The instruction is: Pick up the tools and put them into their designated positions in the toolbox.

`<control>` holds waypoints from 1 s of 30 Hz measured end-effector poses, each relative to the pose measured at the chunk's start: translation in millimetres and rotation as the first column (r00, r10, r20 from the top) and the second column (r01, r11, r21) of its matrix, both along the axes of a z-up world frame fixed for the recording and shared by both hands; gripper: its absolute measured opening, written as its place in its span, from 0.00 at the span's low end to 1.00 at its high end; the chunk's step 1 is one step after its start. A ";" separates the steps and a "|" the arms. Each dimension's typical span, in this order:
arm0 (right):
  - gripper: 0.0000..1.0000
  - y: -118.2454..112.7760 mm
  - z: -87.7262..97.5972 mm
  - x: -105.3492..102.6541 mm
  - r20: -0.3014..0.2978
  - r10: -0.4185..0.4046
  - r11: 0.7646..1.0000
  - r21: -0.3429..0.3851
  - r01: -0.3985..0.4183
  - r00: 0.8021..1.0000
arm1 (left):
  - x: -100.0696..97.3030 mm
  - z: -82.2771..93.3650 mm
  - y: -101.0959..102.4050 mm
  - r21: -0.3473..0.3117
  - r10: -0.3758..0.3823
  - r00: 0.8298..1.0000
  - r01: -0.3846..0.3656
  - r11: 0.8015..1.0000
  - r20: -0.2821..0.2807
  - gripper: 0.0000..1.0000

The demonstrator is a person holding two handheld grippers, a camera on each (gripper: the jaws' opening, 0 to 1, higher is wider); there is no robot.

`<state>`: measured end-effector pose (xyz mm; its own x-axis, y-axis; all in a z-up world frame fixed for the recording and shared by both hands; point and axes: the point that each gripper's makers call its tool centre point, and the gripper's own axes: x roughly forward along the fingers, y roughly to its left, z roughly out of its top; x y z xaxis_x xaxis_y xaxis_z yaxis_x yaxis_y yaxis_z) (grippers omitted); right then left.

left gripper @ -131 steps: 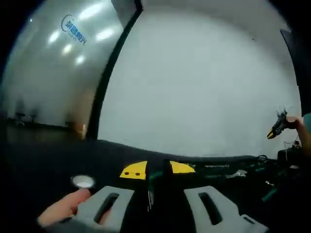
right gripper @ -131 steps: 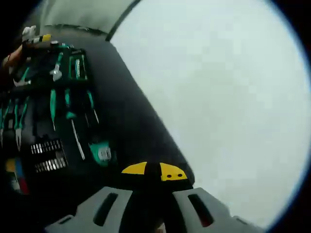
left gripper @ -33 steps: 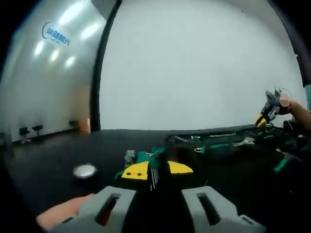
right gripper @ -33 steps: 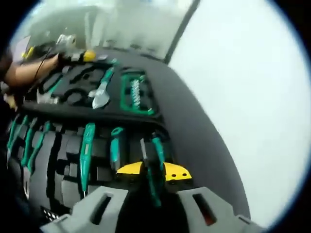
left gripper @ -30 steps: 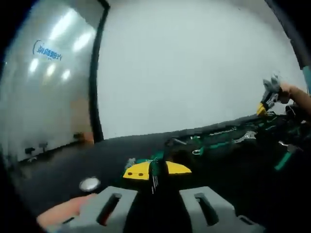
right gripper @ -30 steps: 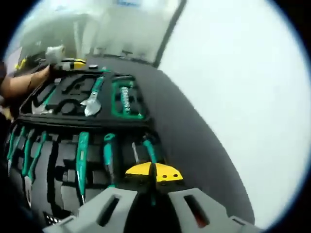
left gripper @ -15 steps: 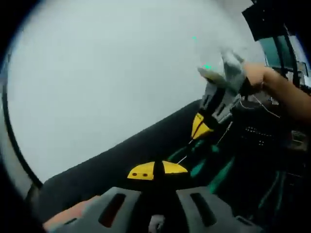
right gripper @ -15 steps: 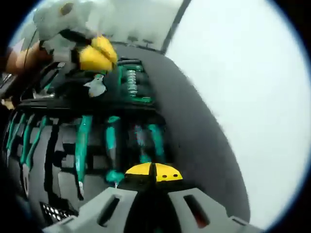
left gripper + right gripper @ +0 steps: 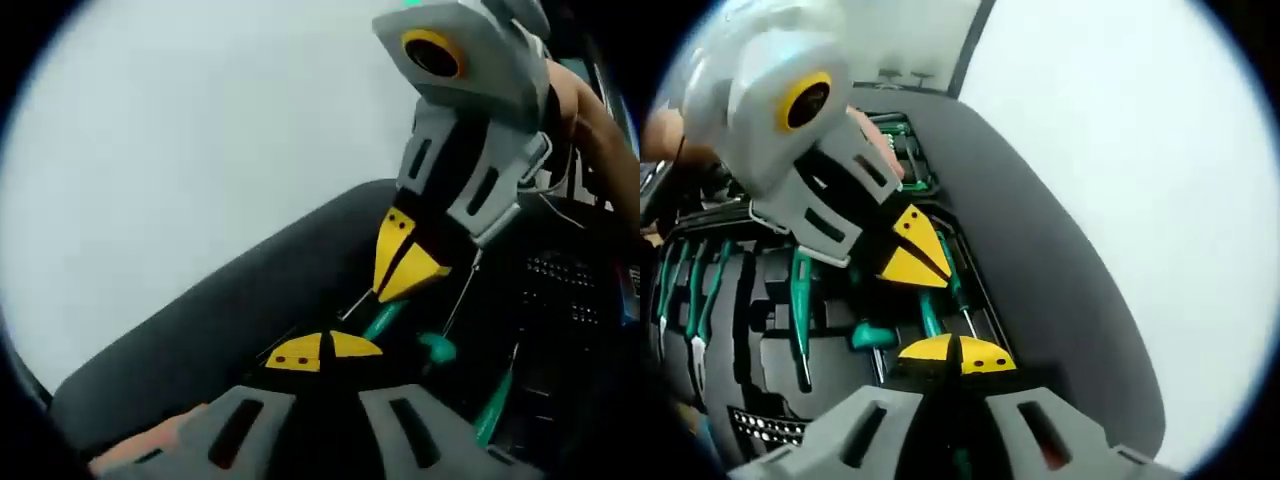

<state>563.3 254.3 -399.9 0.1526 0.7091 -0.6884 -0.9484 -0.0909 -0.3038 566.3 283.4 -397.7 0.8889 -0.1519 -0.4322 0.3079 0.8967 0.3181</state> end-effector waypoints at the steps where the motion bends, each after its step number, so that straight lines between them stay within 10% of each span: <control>1: 0.00 -0.4 0.0 -0.4 0.005 0.004 1.000 0.001 -0.004 1.000 | 0.2 0.5 0.2 0.032 -0.021 1.000 0.021 0.999 0.011 0.00; 19: 0.00 4.0 -4.8 12.0 0.181 0.030 1.000 -0.013 -0.028 0.983 | 4.8 -4.5 -2.0 0.083 -0.066 0.997 0.063 0.995 0.028 0.00; 20: 0.00 -4.2 -19.6 8.7 0.159 0.069 0.994 -0.091 -0.055 0.985 | 5.8 -4.6 -1.7 0.077 -0.062 0.998 0.060 0.995 0.025 0.00; 23: 0.00 4.6 -7.2 12.3 0.387 0.199 0.980 -0.092 -0.177 0.900 | 5.0 -5.8 -3.1 0.081 -0.057 0.998 0.055 0.995 0.018 0.00; 25: 0.00 4.4 -9.5 8.1 0.356 0.151 0.988 -0.067 -0.136 0.922 | 5.9 -4.2 -0.7 0.102 -0.042 0.999 0.038 0.994 0.032 0.00; 27: 0.00 12.5 -6.4 -3.0 0.326 0.308 0.951 -0.129 -0.281 0.894 | 6.3 -2.3 3.6 0.110 -0.040 0.998 0.036 0.993 0.037 0.00; 30: 0.00 -13.3 12.1 20.3 0.340 0.208 0.977 -0.112 -0.180 0.917 | 4.2 13.7 16.7 0.149 0.019 0.998 -0.027 0.988 0.053 0.00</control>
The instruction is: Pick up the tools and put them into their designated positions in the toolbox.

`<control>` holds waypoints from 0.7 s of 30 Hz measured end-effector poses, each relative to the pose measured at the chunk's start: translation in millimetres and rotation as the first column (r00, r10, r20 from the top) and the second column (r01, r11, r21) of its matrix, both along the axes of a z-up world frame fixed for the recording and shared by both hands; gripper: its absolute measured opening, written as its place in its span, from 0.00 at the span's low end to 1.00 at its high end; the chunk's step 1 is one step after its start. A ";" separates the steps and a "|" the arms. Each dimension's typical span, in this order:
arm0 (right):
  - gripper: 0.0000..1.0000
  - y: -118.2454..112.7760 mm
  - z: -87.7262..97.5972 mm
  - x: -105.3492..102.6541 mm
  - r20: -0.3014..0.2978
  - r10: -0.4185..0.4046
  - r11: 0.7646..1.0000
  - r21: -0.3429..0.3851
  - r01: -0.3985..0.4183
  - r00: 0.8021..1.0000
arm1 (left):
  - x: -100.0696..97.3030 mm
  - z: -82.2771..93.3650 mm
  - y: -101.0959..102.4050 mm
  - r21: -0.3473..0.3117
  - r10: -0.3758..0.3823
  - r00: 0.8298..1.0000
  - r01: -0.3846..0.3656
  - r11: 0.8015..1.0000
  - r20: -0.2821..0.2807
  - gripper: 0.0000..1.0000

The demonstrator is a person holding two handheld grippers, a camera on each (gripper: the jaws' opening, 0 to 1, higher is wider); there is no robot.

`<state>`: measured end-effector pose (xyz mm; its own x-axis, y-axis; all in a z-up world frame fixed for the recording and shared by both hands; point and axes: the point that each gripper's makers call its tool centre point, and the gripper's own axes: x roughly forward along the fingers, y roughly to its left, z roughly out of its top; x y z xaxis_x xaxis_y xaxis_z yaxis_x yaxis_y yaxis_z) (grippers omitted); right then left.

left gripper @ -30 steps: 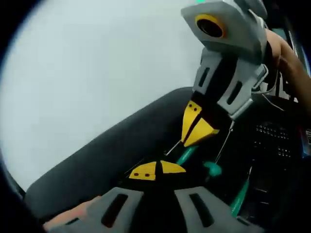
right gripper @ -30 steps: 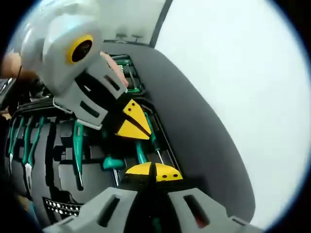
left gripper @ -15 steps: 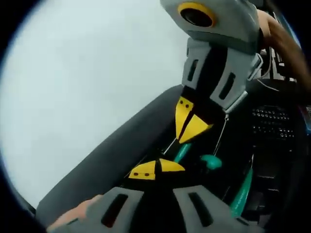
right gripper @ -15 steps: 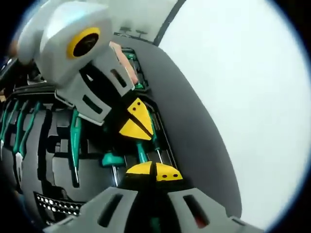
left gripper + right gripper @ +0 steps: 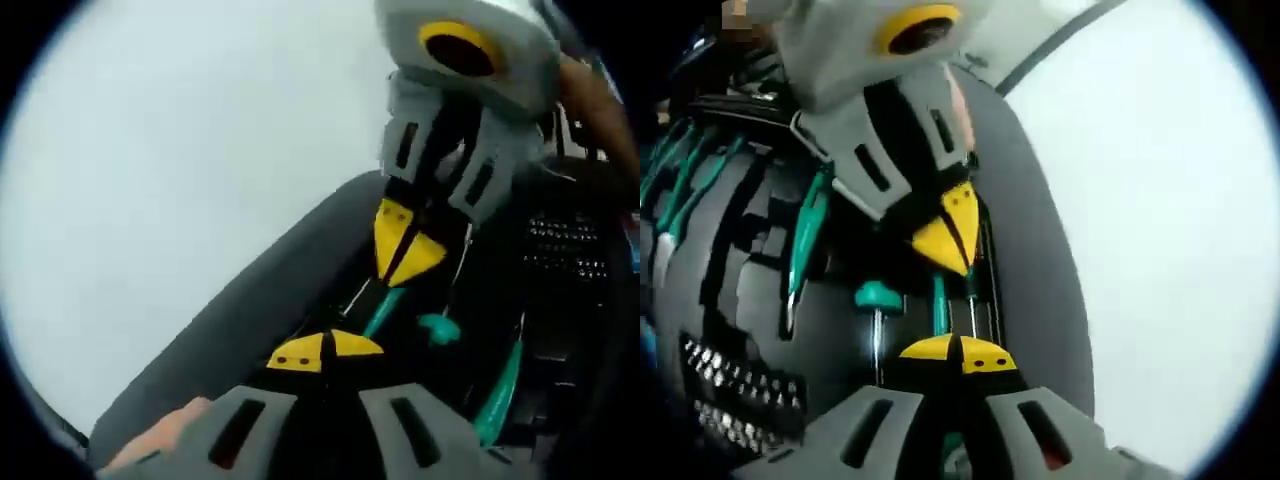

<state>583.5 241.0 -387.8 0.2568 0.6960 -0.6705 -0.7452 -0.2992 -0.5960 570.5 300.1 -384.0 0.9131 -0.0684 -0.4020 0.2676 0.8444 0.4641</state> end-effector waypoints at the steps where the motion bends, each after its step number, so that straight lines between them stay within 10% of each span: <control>1: 0.00 -9.9 15.7 12.8 0.033 -0.050 0.999 0.018 0.049 0.998 | -0.6 8.2 -7.5 -0.119 -0.023 0.999 0.027 0.992 0.029 0.00; 4: 0.00 -16.7 69.0 41.8 0.009 -0.248 0.949 0.203 0.241 0.969 | -6.1 8.1 -4.3 -0.288 0.032 0.999 -0.034 0.957 -0.011 0.00; 6: 0.00 -17.6 113.9 55.1 -0.069 -0.329 0.862 0.386 0.329 0.942 | -10.2 15.2 2.4 -0.349 0.044 0.999 -0.041 0.936 0.000 0.00; 10: 0.00 -37.9 168.6 55.9 -0.120 -0.341 0.750 0.564 0.347 0.932 | -57.5 71.4 6.2 -0.596 0.070 0.988 0.028 0.802 0.141 0.05; 16: 0.04 -84.0 202.7 65.9 -0.162 -0.480 0.626 0.626 0.466 0.862 | -144.5 144.5 78.9 -0.609 0.208 0.911 0.058 0.791 0.357 0.08; 19: 0.05 -113.4 208.0 77.6 -0.161 -0.586 0.566 0.620 0.543 0.794 | -204.8 157.4 128.7 -0.478 0.277 0.831 -0.016 0.878 0.482 0.14; 21: 0.05 -130.5 209.5 78.3 -0.166 -0.634 0.523 0.627 0.577 0.755 | -248.9 151.1 169.0 -0.435 0.358 0.768 -0.115 0.893 0.531 0.15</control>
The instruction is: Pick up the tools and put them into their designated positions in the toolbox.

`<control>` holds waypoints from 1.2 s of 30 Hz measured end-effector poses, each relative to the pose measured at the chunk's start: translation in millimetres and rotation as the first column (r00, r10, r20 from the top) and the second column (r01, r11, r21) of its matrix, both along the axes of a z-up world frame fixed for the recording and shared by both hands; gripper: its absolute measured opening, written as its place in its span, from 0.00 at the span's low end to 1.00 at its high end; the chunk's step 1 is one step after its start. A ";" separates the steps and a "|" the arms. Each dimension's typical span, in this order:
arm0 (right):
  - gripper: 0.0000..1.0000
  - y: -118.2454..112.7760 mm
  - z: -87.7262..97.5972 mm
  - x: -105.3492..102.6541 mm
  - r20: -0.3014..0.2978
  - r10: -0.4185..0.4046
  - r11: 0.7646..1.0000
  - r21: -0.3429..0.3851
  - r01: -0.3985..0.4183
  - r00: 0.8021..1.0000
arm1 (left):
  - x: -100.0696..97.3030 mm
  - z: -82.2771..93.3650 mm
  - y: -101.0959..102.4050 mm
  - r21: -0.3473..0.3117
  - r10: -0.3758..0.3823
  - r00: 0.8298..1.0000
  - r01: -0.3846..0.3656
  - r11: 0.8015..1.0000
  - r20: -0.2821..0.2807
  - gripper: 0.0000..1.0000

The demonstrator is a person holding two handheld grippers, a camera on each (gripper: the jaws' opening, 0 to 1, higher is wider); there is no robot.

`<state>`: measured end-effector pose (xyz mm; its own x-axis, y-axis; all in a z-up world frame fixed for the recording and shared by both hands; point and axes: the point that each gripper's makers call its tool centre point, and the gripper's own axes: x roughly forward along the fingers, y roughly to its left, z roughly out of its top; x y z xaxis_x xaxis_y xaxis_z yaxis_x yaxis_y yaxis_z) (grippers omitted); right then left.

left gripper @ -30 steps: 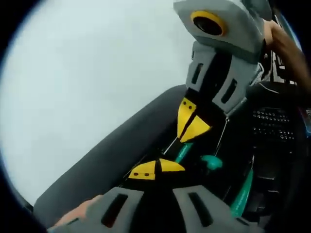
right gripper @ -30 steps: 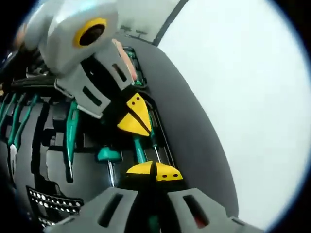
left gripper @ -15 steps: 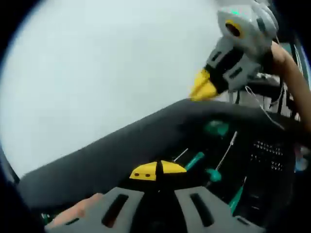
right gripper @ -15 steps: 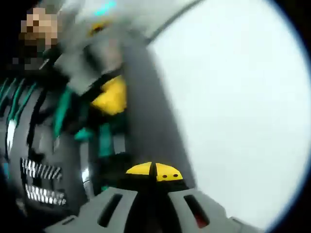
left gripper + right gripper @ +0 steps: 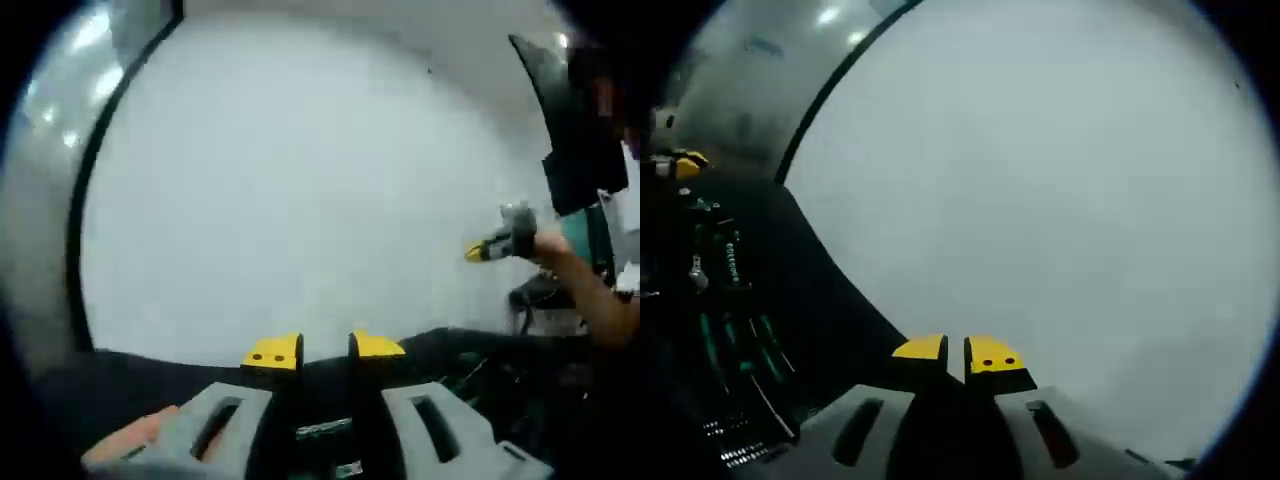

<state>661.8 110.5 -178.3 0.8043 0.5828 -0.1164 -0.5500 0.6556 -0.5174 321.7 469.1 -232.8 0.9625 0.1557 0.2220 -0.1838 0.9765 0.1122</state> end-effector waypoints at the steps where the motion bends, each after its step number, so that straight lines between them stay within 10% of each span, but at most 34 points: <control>1: 0.04 -5.8 1.0 1.3 -0.014 -0.029 0.999 0.035 0.029 0.999 | -15.8 -7.0 9.1 -0.005 0.021 1.000 -0.021 1.000 0.014 0.15; 4: 0.04 -18.4 -38.6 4.3 -0.269 -0.082 0.995 0.029 0.093 0.960 | -68.4 -39.6 20.1 -0.086 -0.032 0.996 0.039 0.996 0.083 0.14; 8: 0.15 -37.2 -126.7 -0.2 -0.671 -0.141 0.984 -0.017 0.176 0.728 | -102.1 -80.9 40.6 -0.071 0.138 0.990 -0.135 0.988 0.038 0.14; 12: 0.17 -43.1 -170.4 -8.1 -0.772 -0.132 0.990 -0.074 0.118 0.621 | -108.6 -86.0 48.4 -0.067 0.222 0.975 -0.220 0.973 0.027 0.11; 14: 0.14 -49.9 -186.0 -6.9 -0.793 -0.182 0.982 -0.123 0.140 0.581 | -110.6 -72.6 51.9 -0.053 0.222 0.969 -0.218 0.975 0.107 0.11; 17: 0.12 -49.1 -211.1 -31.4 -0.856 -0.208 0.977 -0.161 0.138 0.473 | -110.6 -91.8 57.1 -0.065 0.239 0.970 -0.236 0.970 0.038 0.11; 29: 0.19 -46.0 -259.8 -48.2 -0.899 -0.318 0.935 -0.246 0.255 0.300 | -109.4 -89.9 55.8 -0.095 0.213 0.976 -0.208 0.974 0.050 0.10; 33: 0.21 -60.3 -270.8 -56.1 -0.858 -0.427 0.892 -0.346 0.293 0.287 | -106.3 -95.5 56.5 -0.057 0.229 0.973 -0.228 0.972 0.014 0.10; 35: 0.20 -61.4 -270.0 -56.5 -0.829 -0.452 0.888 -0.383 0.255 0.330 | -105.1 -96.2 58.3 -0.048 0.233 0.973 -0.232 0.972 0.004 0.10; 36: 0.19 -61.7 -269.7 -56.6 -0.841 -0.448 0.886 -0.372 0.275 0.304 | -104.2 -97.0 58.8 -0.039 0.236 0.972 -0.235 0.971 -0.001 0.10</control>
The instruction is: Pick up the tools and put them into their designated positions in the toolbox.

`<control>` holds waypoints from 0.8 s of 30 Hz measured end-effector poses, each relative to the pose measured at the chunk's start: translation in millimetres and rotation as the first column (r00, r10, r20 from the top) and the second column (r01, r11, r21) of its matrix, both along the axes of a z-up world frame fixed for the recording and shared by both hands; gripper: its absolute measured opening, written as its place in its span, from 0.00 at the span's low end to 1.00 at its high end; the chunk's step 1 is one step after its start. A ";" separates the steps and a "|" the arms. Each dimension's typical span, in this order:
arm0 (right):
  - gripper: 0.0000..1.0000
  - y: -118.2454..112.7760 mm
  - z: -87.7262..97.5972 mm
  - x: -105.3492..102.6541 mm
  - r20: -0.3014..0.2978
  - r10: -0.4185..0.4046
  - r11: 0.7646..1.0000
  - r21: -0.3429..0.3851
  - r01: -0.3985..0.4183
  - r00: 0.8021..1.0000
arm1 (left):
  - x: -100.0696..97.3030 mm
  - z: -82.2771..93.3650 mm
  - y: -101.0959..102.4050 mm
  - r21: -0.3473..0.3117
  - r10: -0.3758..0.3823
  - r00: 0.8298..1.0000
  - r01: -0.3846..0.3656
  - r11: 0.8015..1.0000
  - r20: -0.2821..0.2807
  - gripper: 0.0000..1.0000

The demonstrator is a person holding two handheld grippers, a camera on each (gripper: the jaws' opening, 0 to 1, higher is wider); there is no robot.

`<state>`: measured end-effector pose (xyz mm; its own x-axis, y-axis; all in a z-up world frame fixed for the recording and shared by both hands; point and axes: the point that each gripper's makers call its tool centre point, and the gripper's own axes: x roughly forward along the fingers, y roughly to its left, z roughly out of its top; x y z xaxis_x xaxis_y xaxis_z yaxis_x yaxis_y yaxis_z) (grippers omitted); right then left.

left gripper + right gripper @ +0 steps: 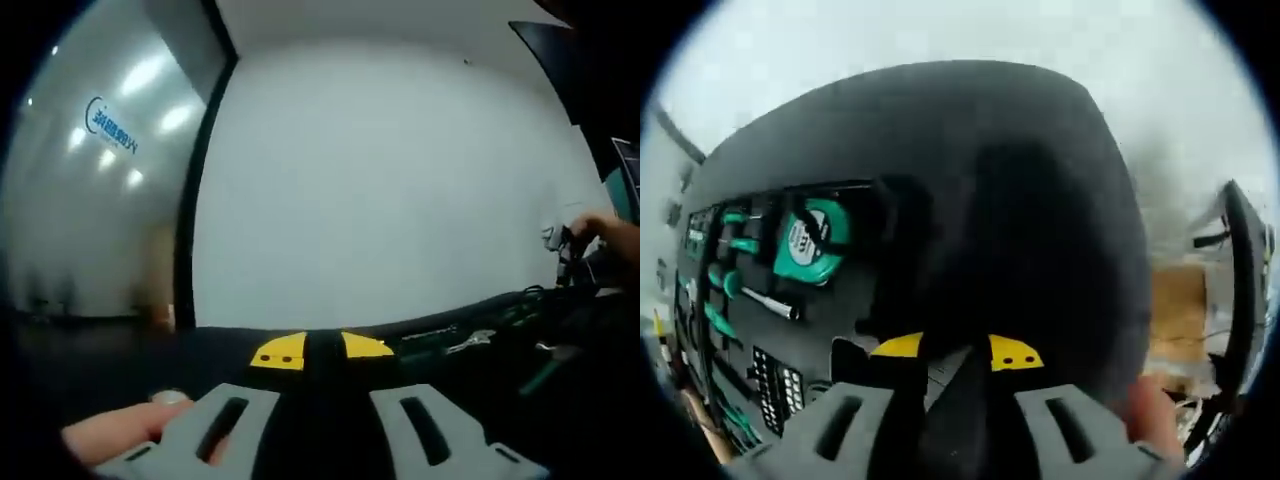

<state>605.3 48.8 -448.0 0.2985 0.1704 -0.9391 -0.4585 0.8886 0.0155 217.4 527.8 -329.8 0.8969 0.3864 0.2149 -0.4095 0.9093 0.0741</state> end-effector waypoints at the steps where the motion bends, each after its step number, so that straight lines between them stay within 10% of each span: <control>1: 0.19 -0.3 0.4 -0.5 -0.014 -0.025 1.000 0.012 0.025 1.000 | 0.1 0.0 -1.2 0.002 0.000 1.000 0.000 1.000 -0.005 0.10; 6: 0.17 -9.1 18.6 -7.4 0.005 -0.005 0.998 0.065 0.005 1.000 | 1.9 -2.2 -12.6 0.000 -0.001 1.000 0.001 1.000 -0.027 0.10; 13: 0.00 -5.8 106.5 11.1 0.256 0.100 0.989 0.077 -0.123 0.961 | 2.3 -6.5 -4.9 -0.011 0.000 0.999 -0.001 1.000 -0.034 0.10; 17: 0.07 14.0 94.3 13.3 0.234 0.050 0.985 0.149 -0.086 0.971 | 3.1 -8.4 -2.7 -0.008 0.001 0.999 -0.001 1.000 -0.043 0.09; 24: 0.19 8.5 7.7 -9.8 -0.043 0.114 0.992 0.057 -0.111 0.993 | 2.9 -11.2 1.3 -0.004 0.007 0.998 -0.008 1.000 -0.061 0.09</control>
<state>595.5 57.3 -440.3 0.2315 0.2519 -0.9397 -0.5532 0.8286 0.0859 220.4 529.1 -341.0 0.9055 0.3940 0.1579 -0.4111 0.9066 0.0952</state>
